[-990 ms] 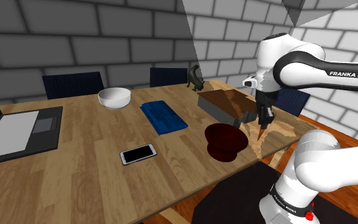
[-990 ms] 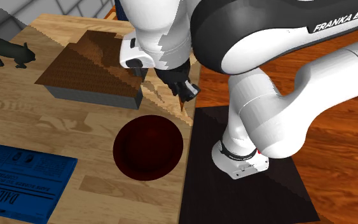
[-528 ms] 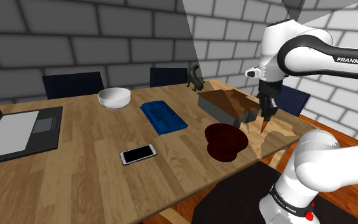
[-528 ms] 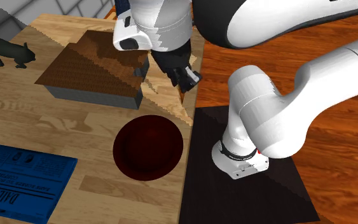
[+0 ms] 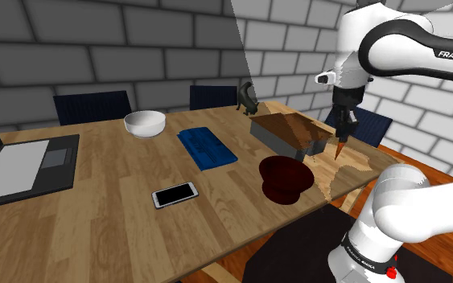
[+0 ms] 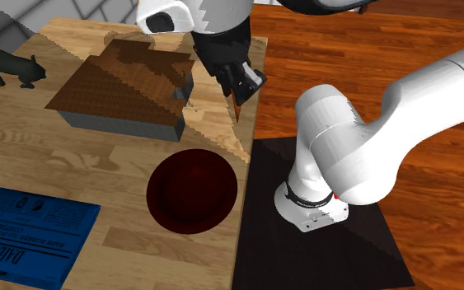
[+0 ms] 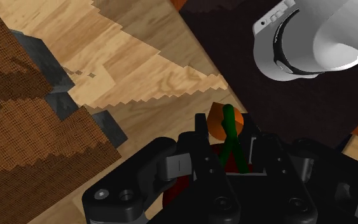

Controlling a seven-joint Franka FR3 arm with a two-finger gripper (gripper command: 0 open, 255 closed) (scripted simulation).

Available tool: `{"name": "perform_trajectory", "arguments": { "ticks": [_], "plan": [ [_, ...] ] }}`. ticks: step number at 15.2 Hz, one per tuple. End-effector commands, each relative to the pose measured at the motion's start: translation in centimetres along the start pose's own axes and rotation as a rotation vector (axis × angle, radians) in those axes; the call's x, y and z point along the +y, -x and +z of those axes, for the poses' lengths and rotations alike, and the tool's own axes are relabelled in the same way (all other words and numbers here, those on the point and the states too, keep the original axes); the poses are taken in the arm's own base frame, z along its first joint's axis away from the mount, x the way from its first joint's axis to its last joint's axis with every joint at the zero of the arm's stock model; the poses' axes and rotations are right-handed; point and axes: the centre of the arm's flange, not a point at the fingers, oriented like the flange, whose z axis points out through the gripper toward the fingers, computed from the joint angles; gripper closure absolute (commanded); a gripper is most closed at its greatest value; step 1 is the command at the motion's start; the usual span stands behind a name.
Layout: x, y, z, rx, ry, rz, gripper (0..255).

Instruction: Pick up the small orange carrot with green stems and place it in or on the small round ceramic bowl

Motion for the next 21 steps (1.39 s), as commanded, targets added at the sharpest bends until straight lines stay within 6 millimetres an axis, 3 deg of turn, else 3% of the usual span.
{"name": "perform_trajectory", "arguments": {
  "ticks": [1, 4, 14, 15, 21],
  "plan": [
    [0.0, 0.2, -1.1, 0.0, 0.0, 0.0, 255],
    [0.1, 0.4, -2.2, 0.0, 0.0, 0.0, 255],
    [-1.9, -11.7, -7.1, 0.0, 0.0, 0.0, 255],
    [-2.2, -13.7, -7.9, 0.0, 0.0, 0.0, 255],
    [-2.3, -14.4, -4.8, 0.0, 0.0, 0.0, 255]
  ]
}}
